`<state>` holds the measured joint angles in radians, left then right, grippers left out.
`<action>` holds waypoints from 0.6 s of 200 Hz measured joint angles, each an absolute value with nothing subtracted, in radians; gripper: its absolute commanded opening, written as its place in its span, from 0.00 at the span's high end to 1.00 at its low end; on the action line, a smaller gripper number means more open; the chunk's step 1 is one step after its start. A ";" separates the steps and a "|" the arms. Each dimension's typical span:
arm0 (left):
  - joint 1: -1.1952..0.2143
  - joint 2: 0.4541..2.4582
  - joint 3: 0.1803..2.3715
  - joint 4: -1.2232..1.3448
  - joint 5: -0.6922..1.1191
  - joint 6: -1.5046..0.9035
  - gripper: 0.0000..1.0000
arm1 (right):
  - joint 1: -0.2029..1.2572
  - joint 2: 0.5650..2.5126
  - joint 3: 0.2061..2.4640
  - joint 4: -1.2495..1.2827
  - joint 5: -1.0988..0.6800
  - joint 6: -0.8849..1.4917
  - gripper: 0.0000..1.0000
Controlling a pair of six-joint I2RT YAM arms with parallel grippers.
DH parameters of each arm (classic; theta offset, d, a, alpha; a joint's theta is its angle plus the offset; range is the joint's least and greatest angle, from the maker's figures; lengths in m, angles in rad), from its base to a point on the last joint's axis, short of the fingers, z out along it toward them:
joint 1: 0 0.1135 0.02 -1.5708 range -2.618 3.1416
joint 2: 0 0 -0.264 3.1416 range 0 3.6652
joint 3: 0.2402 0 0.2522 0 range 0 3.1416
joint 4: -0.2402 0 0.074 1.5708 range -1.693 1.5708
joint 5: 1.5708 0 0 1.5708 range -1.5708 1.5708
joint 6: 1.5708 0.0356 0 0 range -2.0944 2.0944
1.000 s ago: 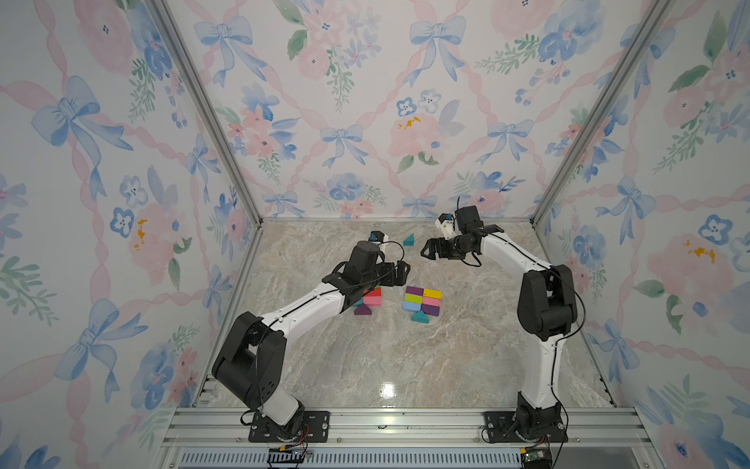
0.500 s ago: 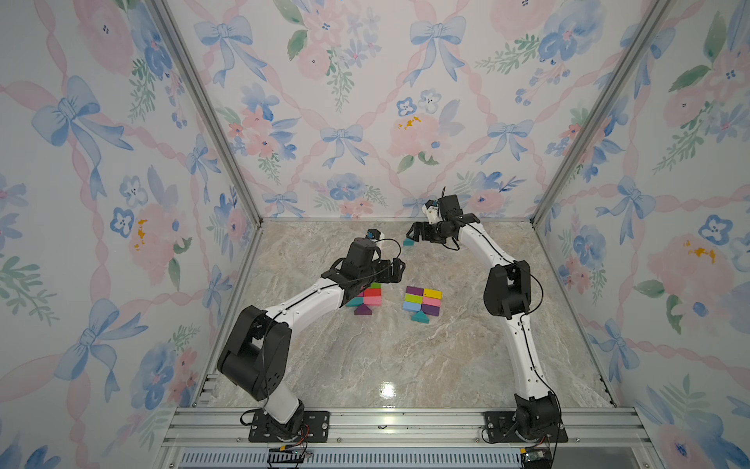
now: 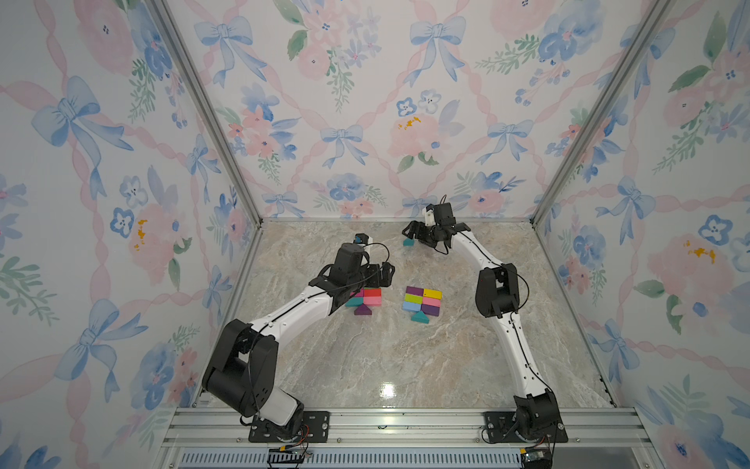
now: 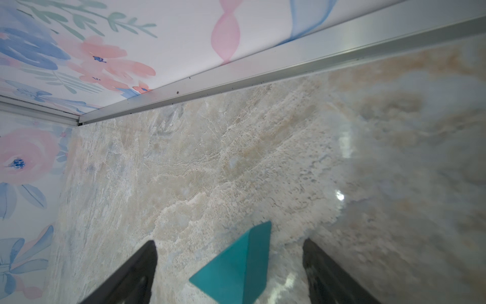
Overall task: Assemble a piece of candy with building blocks
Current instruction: Assemble the building block at the center of the board.
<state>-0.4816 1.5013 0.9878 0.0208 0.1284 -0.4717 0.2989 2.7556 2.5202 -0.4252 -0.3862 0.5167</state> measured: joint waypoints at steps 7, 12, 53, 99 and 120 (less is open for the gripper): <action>-0.477 1.494 0.980 0.021 0.129 -0.472 0.02 | 0.301 2.761 2.523 -0.421 -0.386 0.525 0.19; -0.474 1.490 0.975 0.021 0.128 -0.472 0.02 | 0.302 2.763 2.524 -0.416 -0.385 0.527 0.20; -0.447 1.472 0.938 0.030 0.133 -0.476 0.02 | 0.310 2.787 2.567 -0.445 -0.356 0.529 0.38; -0.434 1.441 0.911 0.050 0.144 -0.480 0.02 | 0.318 2.791 2.586 -0.497 -0.308 0.493 0.43; -0.426 1.430 0.895 0.067 0.152 -0.483 0.02 | 0.320 2.791 2.591 -0.514 -0.297 0.481 0.47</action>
